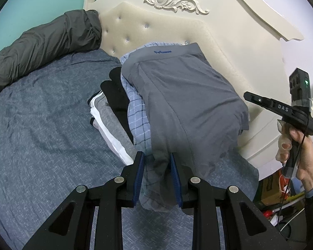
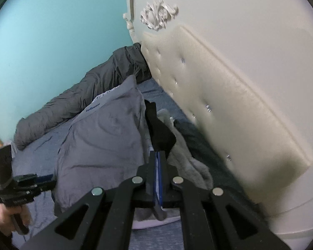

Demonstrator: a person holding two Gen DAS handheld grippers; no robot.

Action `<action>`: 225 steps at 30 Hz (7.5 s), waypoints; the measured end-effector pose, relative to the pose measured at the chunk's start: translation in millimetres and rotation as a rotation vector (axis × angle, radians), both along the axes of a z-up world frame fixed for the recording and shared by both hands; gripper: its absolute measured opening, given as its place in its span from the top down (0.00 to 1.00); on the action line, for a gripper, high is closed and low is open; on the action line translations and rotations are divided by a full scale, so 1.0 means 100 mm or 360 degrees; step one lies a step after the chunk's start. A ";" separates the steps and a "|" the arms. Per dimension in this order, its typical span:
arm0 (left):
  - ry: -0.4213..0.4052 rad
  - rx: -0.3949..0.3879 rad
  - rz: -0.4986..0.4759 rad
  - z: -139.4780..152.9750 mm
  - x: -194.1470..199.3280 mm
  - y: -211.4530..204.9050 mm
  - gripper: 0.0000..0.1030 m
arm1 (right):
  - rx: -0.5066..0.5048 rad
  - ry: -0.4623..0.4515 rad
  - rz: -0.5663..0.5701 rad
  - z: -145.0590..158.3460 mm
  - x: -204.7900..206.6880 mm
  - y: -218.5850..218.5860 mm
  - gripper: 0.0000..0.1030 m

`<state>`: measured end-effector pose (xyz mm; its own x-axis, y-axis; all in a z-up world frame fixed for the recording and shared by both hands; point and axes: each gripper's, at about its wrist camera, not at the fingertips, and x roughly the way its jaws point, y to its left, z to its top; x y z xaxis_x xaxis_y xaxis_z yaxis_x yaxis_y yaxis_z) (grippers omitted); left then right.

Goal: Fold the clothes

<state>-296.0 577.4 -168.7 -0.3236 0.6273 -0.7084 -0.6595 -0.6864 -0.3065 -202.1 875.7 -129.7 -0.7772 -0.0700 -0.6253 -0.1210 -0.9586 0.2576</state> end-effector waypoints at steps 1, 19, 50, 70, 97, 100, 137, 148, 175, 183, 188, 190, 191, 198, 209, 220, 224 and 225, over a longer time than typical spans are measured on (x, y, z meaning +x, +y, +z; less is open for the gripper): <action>0.0000 0.0009 -0.0002 0.01 0.01 -0.01 0.74 | -0.0009 0.0018 0.0023 0.01 0.04 -0.03 0.99; -0.0023 -0.0023 -0.0002 -0.09 0.18 -0.07 0.73 | -0.0071 -0.0155 -0.0051 -0.62 0.26 0.04 0.99; 0.0234 0.0068 0.0116 0.72 1.02 -0.80 0.64 | 0.0068 0.0221 -0.0055 0.48 1.14 -1.01 0.74; 0.0409 0.0150 0.0079 1.43 2.12 -1.23 0.47 | 0.0173 0.0324 -0.0103 1.08 2.21 -1.82 0.37; 0.0548 0.0194 0.0101 1.71 3.15 -1.70 0.18 | 0.0203 0.0404 -0.0219 1.35 3.39 -2.46 0.03; 0.0561 0.0189 0.0115 1.70 3.21 -1.76 0.09 | 0.0202 0.0411 -0.0216 1.32 3.46 -2.53 0.01; 0.0600 0.0137 0.0219 1.57 3.65 -2.22 0.00 | 0.0242 0.0341 -0.0325 1.08 3.88 -2.89 0.01; 0.0627 0.0109 0.0223 1.58 3.72 -2.24 0.00 | 0.0268 0.0346 -0.0307 1.10 3.92 -2.94 0.01; 0.0629 0.0114 0.0264 1.53 3.68 -2.35 0.00 | 0.0328 0.0355 -0.0313 1.09 3.92 -3.05 0.01; 0.0651 0.0124 0.0258 1.53 3.71 -2.39 0.00 | 0.0337 0.0347 -0.0316 1.08 3.92 -3.06 0.01; 0.0671 0.0137 0.0266 1.55 3.73 -2.41 0.00 | 0.0330 0.0352 -0.0319 1.08 3.93 -3.06 0.01; 0.0658 0.0131 0.0273 1.56 3.72 -2.41 0.00 | 0.0337 0.0351 -0.0320 1.08 3.93 -3.06 0.01; 0.0656 0.0130 0.0270 1.56 3.72 -2.40 0.00 | 0.0342 0.0351 -0.0320 1.08 3.93 -3.06 0.01; 0.0641 0.0121 0.0245 1.55 3.72 -2.39 0.00 | 0.0340 0.0349 -0.0323 1.07 3.94 -3.05 0.01; 0.0642 0.0131 0.0231 1.54 3.73 -2.41 0.00 | 0.0338 0.0342 -0.0317 1.06 3.93 -3.07 0.01; 0.0640 0.0138 0.0242 1.53 3.72 -2.43 0.00 | 0.0328 0.0332 -0.0315 1.04 3.92 -3.07 0.01; 0.0636 0.0142 0.0240 1.53 3.72 -2.43 0.00 | 0.0329 0.0335 -0.0315 1.03 3.94 -3.08 0.01; 0.0639 0.0143 0.0242 1.53 3.73 -2.42 0.00 | 0.0328 0.0335 -0.0316 1.03 3.94 -3.08 0.01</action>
<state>76.6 335.1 -16.0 -0.6556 0.6045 -0.4524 -0.6321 -0.7672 -0.1091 191.9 567.9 -26.7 -0.8764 0.2064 -0.4352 -0.2749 -0.9563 0.1001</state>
